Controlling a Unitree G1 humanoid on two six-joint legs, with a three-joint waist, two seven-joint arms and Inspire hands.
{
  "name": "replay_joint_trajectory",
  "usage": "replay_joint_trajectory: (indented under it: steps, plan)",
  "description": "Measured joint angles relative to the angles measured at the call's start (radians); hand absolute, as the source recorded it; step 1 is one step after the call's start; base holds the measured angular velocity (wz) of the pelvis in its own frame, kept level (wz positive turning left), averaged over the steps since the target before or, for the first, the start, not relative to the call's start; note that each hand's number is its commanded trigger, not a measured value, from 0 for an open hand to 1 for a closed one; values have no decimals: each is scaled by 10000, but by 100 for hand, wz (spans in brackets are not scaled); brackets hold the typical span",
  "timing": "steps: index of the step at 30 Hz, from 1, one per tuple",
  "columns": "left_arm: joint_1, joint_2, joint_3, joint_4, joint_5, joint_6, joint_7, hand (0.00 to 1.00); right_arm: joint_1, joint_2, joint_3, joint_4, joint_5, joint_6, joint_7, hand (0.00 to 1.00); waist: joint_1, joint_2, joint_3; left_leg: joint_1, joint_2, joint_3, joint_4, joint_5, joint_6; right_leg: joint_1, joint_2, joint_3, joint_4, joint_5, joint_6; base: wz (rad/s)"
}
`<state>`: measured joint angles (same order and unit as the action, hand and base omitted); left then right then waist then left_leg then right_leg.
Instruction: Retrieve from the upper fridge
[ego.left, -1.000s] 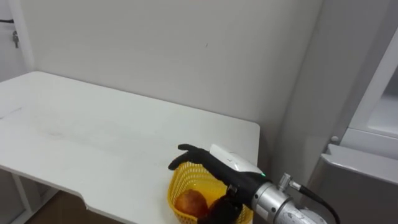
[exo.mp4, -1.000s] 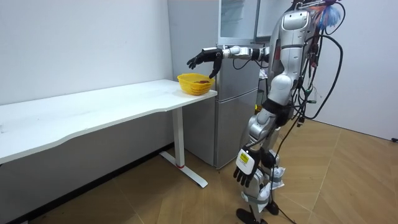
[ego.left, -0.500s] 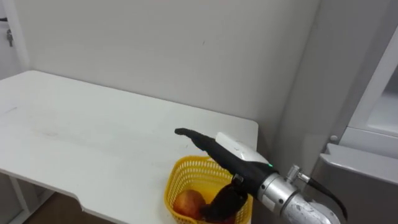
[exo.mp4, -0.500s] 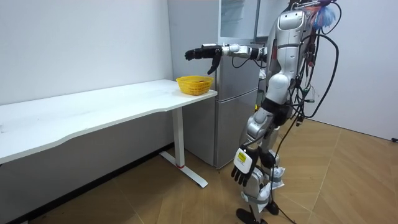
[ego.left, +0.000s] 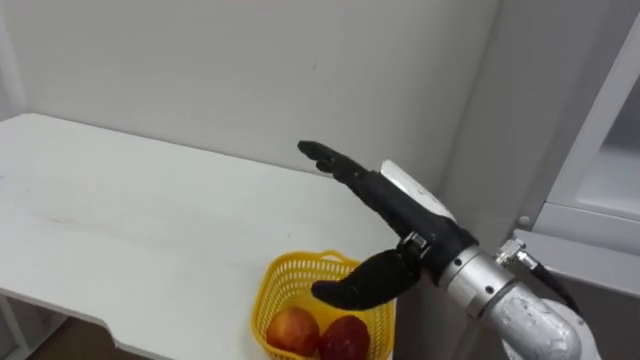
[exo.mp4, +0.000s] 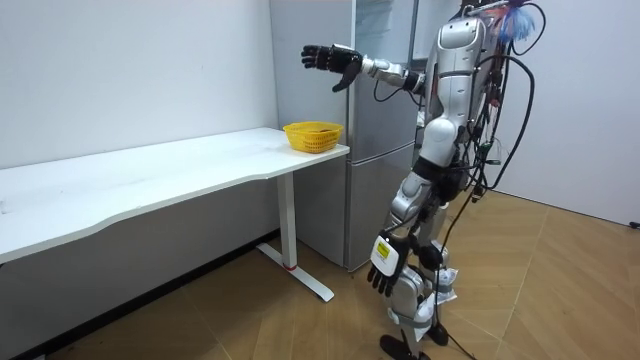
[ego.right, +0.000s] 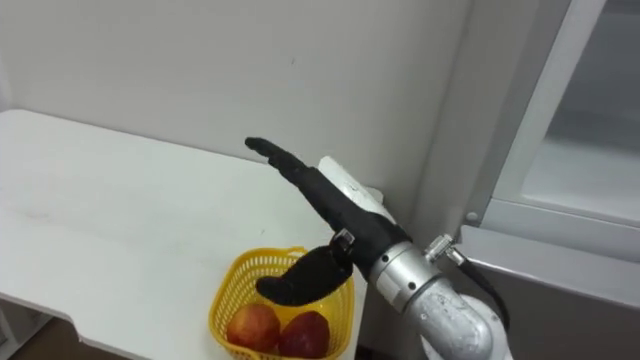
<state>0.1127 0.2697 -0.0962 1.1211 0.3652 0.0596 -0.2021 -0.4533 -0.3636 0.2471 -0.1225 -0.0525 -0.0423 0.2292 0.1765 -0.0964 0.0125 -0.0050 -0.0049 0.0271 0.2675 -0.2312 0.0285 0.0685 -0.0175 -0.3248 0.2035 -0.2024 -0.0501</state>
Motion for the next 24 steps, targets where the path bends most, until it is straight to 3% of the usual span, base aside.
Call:
replay_joint_trajectory:
  steps: [7,8,14,19,24]
  plan:
    - [506,-141,60,-12,-19,-19,172,0,239,-19,-91,-1615,118,-128,-18,0,-584,187,-26,353,56,254,-126,0,-2,175,41,252,11,4,-2,-10]
    - [578,-161,116,-11,-9,-21,221,0,581,-15,-270,-1940,2,-204,-63,0,-671,198,-82,369,61,271,-127,-2,-4,187,41,245,17,4,-1,0]
    - [735,-404,155,135,-55,-189,618,0,2251,6,-1049,-3686,-180,-249,-348,0,-1044,387,-166,576,101,569,-333,-1,-4,189,71,532,70,7,-2,-14]
    - [897,-473,191,142,-37,-257,642,0,2932,279,-1895,-4473,-769,-739,-1075,0,-1497,413,-166,710,138,825,-406,5,-12,192,104,790,-3,19,-18,-16]
    - [928,-500,158,184,-66,-433,688,0,4235,780,-2363,-4791,-1039,-1220,-1986,0,-1804,439,-173,826,174,1102,-469,-1,-9,174,153,1070,-9,36,-4,-14]
